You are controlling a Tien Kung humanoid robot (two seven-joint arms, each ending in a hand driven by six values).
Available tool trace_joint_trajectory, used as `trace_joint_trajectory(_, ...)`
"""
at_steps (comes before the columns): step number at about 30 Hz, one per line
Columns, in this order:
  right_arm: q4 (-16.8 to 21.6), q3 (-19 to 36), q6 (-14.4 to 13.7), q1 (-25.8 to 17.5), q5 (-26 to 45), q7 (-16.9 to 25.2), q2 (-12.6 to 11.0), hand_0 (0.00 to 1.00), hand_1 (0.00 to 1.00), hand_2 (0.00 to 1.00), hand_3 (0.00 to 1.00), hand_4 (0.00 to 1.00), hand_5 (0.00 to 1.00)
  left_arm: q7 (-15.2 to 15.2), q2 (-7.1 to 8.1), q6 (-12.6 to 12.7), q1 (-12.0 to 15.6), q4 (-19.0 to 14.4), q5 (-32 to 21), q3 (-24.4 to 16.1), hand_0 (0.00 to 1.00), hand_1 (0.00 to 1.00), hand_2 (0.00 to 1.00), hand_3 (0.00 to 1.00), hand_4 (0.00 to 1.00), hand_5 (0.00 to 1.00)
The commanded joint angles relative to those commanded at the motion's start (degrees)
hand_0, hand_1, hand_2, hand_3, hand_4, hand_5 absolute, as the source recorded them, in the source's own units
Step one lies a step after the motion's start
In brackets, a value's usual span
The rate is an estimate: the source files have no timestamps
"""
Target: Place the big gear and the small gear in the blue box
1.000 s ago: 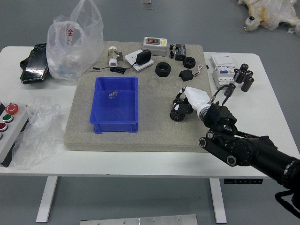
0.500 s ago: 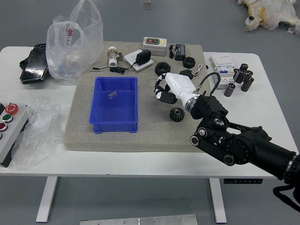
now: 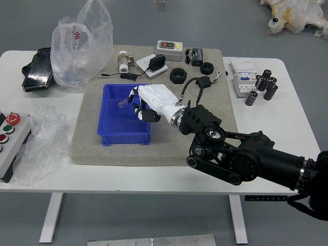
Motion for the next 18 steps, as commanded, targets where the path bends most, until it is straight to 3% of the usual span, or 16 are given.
trace_joint_trajectory(5,-1.56,5.51,0.14,-1.26,-1.13,-1.37,-1.93,0.321,0.526,0.491,0.654,0.4,0.03,0.23,0.04,0.06,0.18,-0.04,0.3,-0.37,0.666,0.642,0.623,0.728,0.684,0.365)
trace_joint_trajectory(6,-1.9,6.36,0.1,-1.4,-1.25,-1.52,-2.16,0.319,0.557,0.606,0.667,0.456,0.157,0.23,0.05,0.06,0.19,-0.04,0.31,-0.37,0.666,0.642,0.623,0.728,0.684,0.365)
trace_joint_trajectory(11,-3.29,7.83,0.44,-1.95,-0.99,-2.55,-2.71,0.319,0.557,0.606,0.667,0.456,0.157,-0.04,0.04,0.04,0.03,0.01,-0.03,-0.01,0.666,0.642,0.623,0.728,0.684,0.365)
trace_joint_trajectory(12,-3.42,7.4,0.9,-2.0,-0.79,-2.89,-2.56,0.355,0.642,0.734,0.733,0.646,0.172,-0.04,0.03,0.03,0.01,0.01,-0.02,0.0,0.666,0.642,0.623,0.727,0.684,0.365)
trace_joint_trajectory(17,-3.98,5.39,3.4,-2.62,-0.11,-4.65,-1.55,0.355,0.642,0.734,0.733,0.646,0.172,-0.05,-0.09,-0.05,-0.09,0.01,-0.07,0.1,0.666,0.642,0.623,0.727,0.684,0.365)
trace_joint_trajectory(18,-4.06,5.38,3.87,-2.87,-0.08,-5.0,-1.53,0.378,0.686,0.788,0.821,0.784,0.266,-0.08,-0.1,-0.05,-0.09,0.02,-0.13,0.15,0.666,0.642,0.623,0.728,0.684,0.365)
